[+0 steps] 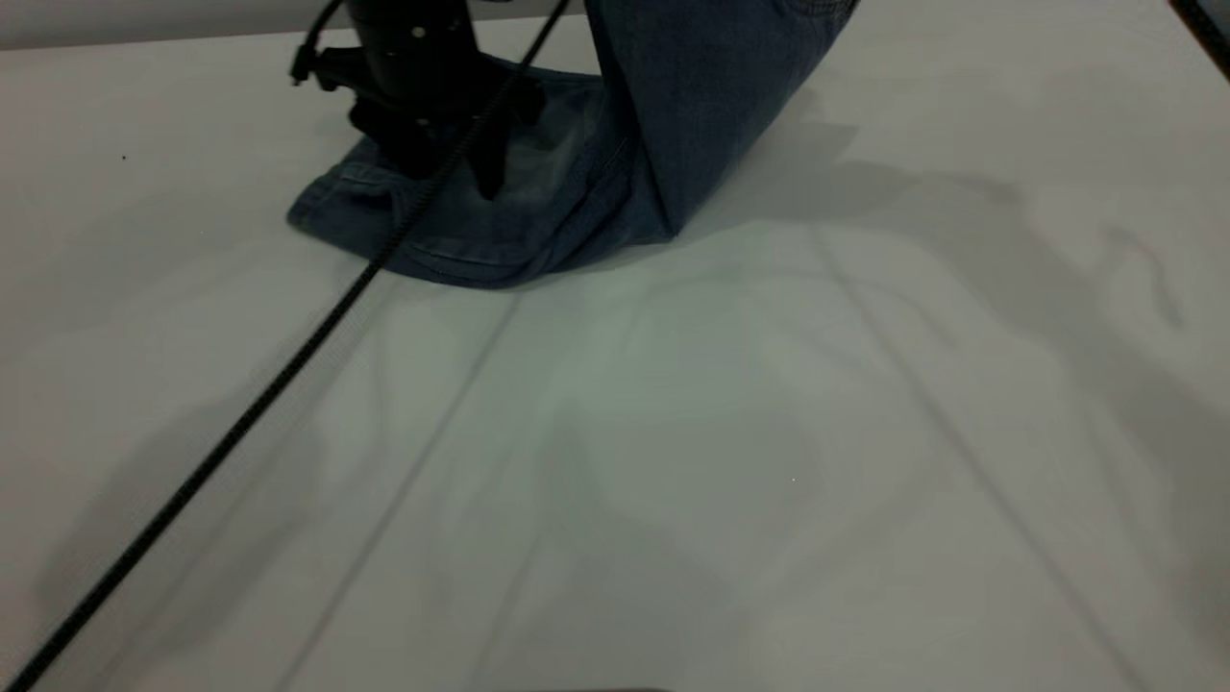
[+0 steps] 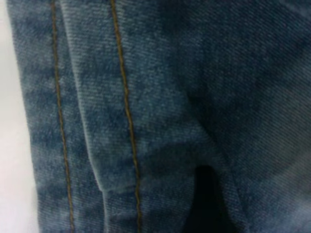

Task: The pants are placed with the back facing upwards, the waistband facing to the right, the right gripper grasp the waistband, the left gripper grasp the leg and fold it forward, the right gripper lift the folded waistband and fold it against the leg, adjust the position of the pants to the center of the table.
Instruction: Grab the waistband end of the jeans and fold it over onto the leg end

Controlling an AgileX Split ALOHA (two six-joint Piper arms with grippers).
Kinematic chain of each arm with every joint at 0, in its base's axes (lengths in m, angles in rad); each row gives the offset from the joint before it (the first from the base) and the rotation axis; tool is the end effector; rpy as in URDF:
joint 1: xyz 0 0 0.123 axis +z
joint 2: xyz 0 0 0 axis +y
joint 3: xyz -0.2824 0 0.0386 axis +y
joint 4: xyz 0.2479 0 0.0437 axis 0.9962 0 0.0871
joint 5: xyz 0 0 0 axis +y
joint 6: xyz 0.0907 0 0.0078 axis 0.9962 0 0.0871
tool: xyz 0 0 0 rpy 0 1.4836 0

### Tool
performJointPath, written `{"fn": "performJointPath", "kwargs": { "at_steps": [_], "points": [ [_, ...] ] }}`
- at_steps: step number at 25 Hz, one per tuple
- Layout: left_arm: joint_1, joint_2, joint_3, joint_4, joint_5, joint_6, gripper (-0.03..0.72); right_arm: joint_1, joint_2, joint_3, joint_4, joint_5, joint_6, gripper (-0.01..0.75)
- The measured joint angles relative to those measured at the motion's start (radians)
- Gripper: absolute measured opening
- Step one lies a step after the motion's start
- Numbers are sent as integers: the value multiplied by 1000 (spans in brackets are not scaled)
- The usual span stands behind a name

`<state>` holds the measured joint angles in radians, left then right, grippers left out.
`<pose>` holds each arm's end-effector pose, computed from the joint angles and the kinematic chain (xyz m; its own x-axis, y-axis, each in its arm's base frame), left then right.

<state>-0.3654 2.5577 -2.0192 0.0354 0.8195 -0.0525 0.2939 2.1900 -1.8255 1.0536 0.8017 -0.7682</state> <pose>0.4855 -0.1832 0.0699 -0.9017 0.3147 -0.2964 0.3246 0.9457 0.0163 0.4568 0.1977 0.2346 -0.7252 -0.1242 -0.6773 -0.5831 0.6339 0.5081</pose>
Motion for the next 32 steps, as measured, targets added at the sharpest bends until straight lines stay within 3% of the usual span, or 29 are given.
{"fn": "performJointPath", "kwargs": {
  "at_steps": [7, 10, 12, 15, 24, 32],
  "points": [
    [-68, 8, -16, -13, -8, 0, 456, 6, 0, -1, 25, -5, -22, 50],
    [-73, 17, -78, 16, 82, 0, 456, 6, 0, -1, 23, -5, -22, 50],
    [-68, 20, -141, 98, 202, 0, 456, 6, 0, -1, 23, -5, -22, 50],
    [-35, 20, -256, 195, 346, -17, 456, 6, 0, -1, 24, -6, -22, 50],
    [119, 20, -530, 216, 353, -19, 456, 32, 95, -2, 72, -27, -32, 50],
    [135, 20, -600, 76, 353, 37, 456, 159, 173, -4, 247, -205, -149, 58]
  ]
}}
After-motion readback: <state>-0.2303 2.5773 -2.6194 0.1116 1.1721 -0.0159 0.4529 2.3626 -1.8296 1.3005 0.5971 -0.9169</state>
